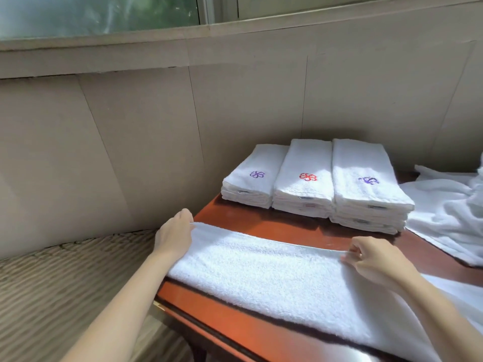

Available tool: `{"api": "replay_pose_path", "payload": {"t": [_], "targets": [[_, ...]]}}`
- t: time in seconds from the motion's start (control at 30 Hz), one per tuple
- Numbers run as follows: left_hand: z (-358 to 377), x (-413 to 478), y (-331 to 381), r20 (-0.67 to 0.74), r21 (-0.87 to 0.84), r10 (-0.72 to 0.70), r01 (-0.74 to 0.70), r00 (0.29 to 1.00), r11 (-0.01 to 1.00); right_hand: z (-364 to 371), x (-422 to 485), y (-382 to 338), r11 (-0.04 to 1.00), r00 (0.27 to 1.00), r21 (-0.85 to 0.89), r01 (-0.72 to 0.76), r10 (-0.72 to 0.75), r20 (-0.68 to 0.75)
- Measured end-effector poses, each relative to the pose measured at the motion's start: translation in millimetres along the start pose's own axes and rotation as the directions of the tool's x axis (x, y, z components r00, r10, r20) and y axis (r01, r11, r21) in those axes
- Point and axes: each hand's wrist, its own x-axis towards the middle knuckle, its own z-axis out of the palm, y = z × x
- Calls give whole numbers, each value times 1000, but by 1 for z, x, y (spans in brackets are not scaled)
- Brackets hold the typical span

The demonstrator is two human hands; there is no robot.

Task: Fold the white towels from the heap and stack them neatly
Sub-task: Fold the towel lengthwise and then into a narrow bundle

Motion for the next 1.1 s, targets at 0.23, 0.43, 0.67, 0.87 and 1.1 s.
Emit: {"api": "replay_pose_path", "payload": {"t": [0.23, 0.43, 0.67, 0.87, 1.1], "targets": [[-3, 8, 19, 70, 263, 8, -26, 998, 964, 9, 8, -1, 998, 997, 17, -67, 66, 50], [-6, -4, 63, 35, 462, 49, -60, 998, 885, 7, -12, -5, 970, 972, -114, -217, 204, -114], [9, -73, 202, 353, 84, 293, -342, 889, 936, -31, -64, 76, 889, 891, -68, -454, 455, -2], [21, -130, 320, 341, -199, 592, -560, 730, 805, -47, -135, 157, 843, 849, -115, -526, 529, -5], [45, -199, 414, 408, -156, 659, -663, 632, 732, -69, -185, 190, 861, 861, -95, -500, 505, 53]]}}
